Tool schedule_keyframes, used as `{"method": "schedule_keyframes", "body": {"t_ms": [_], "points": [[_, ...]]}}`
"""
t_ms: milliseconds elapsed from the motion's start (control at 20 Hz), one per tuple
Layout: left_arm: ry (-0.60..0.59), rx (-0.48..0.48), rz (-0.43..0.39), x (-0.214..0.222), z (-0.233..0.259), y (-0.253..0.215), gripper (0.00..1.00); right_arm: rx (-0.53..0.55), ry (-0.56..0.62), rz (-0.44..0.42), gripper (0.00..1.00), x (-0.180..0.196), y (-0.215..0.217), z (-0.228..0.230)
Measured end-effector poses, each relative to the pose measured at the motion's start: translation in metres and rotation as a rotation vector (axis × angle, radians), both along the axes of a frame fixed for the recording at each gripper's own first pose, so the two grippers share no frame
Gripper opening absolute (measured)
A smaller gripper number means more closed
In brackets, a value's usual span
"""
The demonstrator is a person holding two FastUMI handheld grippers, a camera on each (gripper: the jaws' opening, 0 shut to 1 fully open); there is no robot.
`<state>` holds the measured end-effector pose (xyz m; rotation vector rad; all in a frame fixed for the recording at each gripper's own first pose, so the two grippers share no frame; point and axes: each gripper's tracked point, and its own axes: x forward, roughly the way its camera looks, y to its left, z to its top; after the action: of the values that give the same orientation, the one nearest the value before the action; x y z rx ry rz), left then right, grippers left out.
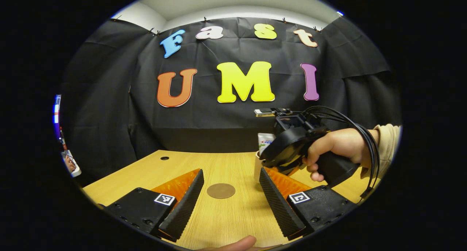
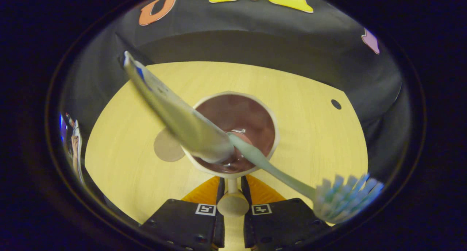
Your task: Put the toothbrush and toothpaste on the desktop into the cup, then pick up the cup and place it on the coaster on the desktop.
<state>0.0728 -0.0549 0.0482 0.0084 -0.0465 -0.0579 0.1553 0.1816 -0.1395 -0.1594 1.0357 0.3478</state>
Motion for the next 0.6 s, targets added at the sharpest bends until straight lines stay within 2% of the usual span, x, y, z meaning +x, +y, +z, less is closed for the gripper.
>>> {"method": "schedule_keyframes", "body": {"t_ms": [50, 250, 450, 600], "points": [[0.006, -0.008, -0.001, -0.003, -0.001, 0.002, 0.97, 0.003, 0.006, 0.019, 0.2, -0.002, 0.011, -0.002], [0.005, -0.048, 0.019, -0.018, -0.005, 0.03, 0.97, 0.022, 0.031, 0.056, 0.2, -0.007, 0.061, -0.008], [0.007, -0.06, 0.036, -0.028, -0.01, 0.055, 0.97, -0.006, 0.009, 0.09, 0.2, -0.003, 0.103, -0.01], [-0.009, -0.073, 0.033, -0.034, -0.005, 0.065, 0.97, -0.022, 0.028, 0.093, 0.2, 0.001, 0.119, -0.021]]}}
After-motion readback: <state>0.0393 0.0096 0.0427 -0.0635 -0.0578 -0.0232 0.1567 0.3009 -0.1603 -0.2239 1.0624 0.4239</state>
